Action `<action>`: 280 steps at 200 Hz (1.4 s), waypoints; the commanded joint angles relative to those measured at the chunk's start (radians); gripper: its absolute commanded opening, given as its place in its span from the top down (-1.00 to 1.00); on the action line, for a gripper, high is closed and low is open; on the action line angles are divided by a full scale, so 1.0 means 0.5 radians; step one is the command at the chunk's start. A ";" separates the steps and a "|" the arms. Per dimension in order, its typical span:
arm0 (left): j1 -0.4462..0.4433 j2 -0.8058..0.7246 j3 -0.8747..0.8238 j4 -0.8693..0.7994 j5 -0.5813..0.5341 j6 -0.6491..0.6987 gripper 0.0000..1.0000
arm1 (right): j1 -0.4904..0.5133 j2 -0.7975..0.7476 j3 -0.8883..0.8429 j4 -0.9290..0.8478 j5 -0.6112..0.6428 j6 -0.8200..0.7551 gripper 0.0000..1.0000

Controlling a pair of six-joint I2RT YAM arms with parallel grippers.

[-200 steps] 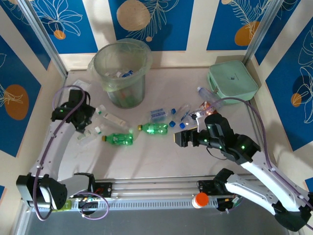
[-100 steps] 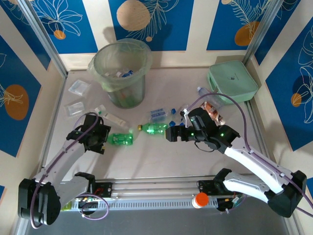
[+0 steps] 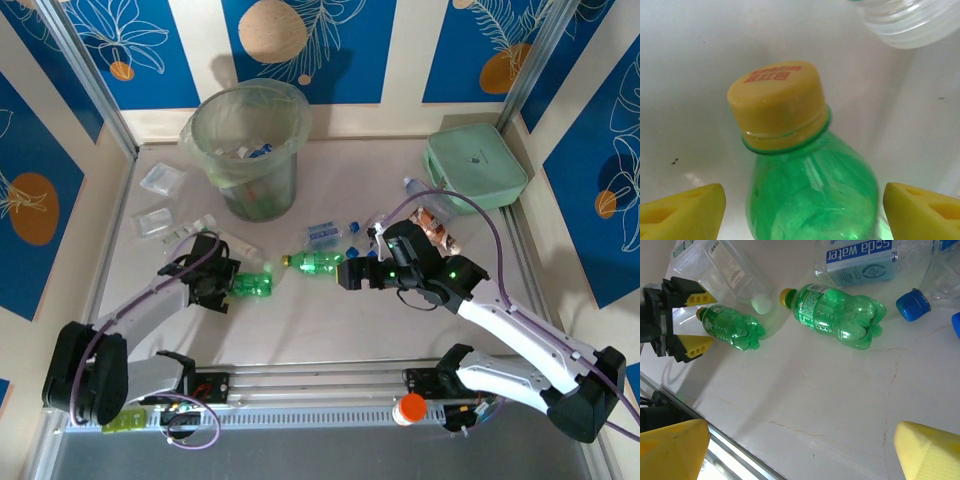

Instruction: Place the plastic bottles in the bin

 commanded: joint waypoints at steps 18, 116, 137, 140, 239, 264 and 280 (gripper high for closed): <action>-0.091 0.093 -0.023 0.111 -0.055 -0.034 -0.53 | 0.013 0.031 0.004 0.012 0.002 0.020 -0.90; -0.137 -0.063 0.021 -0.179 -0.061 0.372 -0.07 | 0.016 -0.123 0.019 -0.099 0.057 0.023 -0.90; -0.167 -0.190 -0.004 -0.164 -0.008 0.511 0.03 | 0.016 -0.164 0.029 -0.138 0.057 0.029 -0.90; -0.170 -0.207 -0.010 -0.139 0.009 0.537 0.04 | 0.016 -0.169 0.033 -0.141 0.057 0.029 -0.90; -0.374 -0.620 0.321 0.192 0.632 2.015 0.23 | 0.077 -0.218 0.229 -0.173 0.040 -0.075 -0.95; -0.420 -0.612 0.419 0.226 0.753 2.225 0.27 | 0.060 -0.282 0.253 -0.059 -0.100 -0.137 -0.92; -0.467 -0.588 0.492 0.240 0.823 2.383 0.31 | 0.050 -0.281 0.286 -0.030 -0.162 -0.177 -0.90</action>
